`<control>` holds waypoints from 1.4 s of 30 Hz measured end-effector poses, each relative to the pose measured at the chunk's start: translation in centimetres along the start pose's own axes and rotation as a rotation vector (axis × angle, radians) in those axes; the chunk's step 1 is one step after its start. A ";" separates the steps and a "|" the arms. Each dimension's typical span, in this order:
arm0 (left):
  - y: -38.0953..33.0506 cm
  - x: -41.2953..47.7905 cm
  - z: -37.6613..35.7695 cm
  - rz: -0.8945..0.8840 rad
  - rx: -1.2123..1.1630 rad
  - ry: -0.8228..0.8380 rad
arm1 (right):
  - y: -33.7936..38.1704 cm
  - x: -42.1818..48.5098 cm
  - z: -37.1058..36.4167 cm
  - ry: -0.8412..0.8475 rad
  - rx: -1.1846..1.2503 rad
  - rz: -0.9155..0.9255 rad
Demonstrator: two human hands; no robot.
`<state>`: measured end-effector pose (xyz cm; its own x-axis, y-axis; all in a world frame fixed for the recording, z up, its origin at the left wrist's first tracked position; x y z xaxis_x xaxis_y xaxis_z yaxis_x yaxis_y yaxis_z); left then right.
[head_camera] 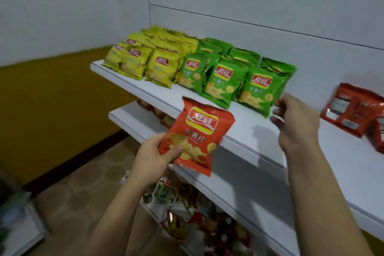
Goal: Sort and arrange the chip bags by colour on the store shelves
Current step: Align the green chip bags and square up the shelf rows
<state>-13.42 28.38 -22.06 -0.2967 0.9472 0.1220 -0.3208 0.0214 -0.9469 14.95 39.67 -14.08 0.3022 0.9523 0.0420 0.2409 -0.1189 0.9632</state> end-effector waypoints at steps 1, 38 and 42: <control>1.1 -0.4 2.0 0.024 -0.030 -0.025 | 1.0 -0.3 -1.3 0.063 -0.076 0.085; 22.0 8.7 14.6 0.347 -0.156 -0.054 | -28.0 -13.9 -22.6 0.657 -0.788 -0.228; 24.2 11.3 12.0 0.238 0.063 -0.004 | -31.2 -9.1 -20.3 0.474 -0.662 -0.261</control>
<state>-35.31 35.78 -39.99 -0.3742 0.9218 -0.1013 -0.2967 -0.2226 -0.9287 -14.04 40.42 -39.13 -0.1409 0.9608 -0.2387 -0.3840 0.1692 0.9077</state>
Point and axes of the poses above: each hand's wrist, its own x-axis towards the middle knuckle, its own z-axis out of the back of the hand, y = z × x, the point moved 8 cm from there along x, towards the middle knuckle, and after that the axes turned 3 degrees about x, right-handed, at the moved point
